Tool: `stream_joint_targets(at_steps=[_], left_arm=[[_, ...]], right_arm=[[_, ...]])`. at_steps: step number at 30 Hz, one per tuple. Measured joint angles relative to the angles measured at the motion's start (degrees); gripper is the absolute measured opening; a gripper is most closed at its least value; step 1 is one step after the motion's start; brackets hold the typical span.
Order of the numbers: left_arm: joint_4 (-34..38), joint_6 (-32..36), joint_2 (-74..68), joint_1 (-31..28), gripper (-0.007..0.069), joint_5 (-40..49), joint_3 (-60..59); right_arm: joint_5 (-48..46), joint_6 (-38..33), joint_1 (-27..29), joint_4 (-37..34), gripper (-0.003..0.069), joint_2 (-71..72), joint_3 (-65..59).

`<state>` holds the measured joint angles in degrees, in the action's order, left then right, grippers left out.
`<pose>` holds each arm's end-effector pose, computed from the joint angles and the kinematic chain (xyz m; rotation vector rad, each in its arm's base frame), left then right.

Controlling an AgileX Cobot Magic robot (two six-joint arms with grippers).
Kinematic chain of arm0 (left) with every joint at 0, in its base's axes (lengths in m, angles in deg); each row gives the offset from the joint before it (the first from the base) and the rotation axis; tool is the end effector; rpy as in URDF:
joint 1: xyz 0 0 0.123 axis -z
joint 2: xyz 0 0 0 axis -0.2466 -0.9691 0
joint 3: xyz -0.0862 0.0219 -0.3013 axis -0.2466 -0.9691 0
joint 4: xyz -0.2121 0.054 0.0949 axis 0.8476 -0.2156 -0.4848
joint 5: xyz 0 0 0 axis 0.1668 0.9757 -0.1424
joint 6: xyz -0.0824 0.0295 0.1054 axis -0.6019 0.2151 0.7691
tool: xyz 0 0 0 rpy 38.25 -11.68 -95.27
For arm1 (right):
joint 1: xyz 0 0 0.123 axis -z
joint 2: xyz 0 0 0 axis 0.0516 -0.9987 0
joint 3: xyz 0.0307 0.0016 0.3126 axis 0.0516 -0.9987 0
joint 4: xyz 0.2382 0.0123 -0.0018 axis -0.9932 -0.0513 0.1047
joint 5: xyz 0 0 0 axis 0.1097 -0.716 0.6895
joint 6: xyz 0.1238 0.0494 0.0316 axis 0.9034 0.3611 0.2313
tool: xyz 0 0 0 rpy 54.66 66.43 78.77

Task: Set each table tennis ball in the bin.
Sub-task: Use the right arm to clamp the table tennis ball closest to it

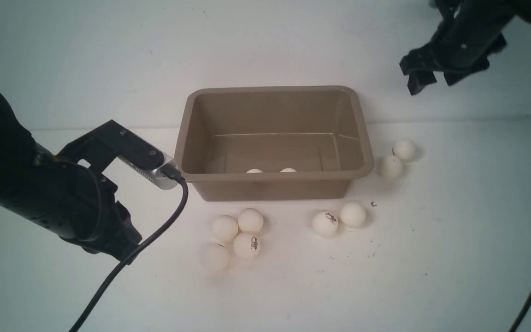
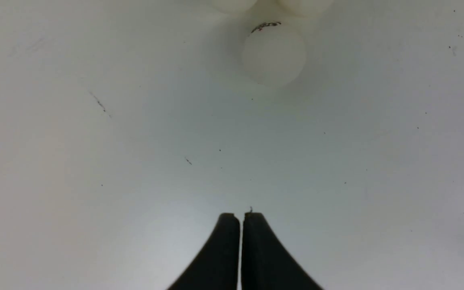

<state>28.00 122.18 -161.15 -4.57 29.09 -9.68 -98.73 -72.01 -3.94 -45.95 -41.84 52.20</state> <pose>0.2559 -0.0781 0.2541 0.8925 2.5847 -0.2698 0.5145 0.0670 0.2500 -0.3334 2.7272 0.0481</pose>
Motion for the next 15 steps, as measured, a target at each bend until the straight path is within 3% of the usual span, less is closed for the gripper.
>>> stream_joint_targets(at_steps=[15], left_arm=[[0.00,0.00,0.00,0.00,-0.0008,0.00,0.00]], right_arm=[[0.17,-0.77,-0.23,-2.52,0.0500,-10.07,0.00]])
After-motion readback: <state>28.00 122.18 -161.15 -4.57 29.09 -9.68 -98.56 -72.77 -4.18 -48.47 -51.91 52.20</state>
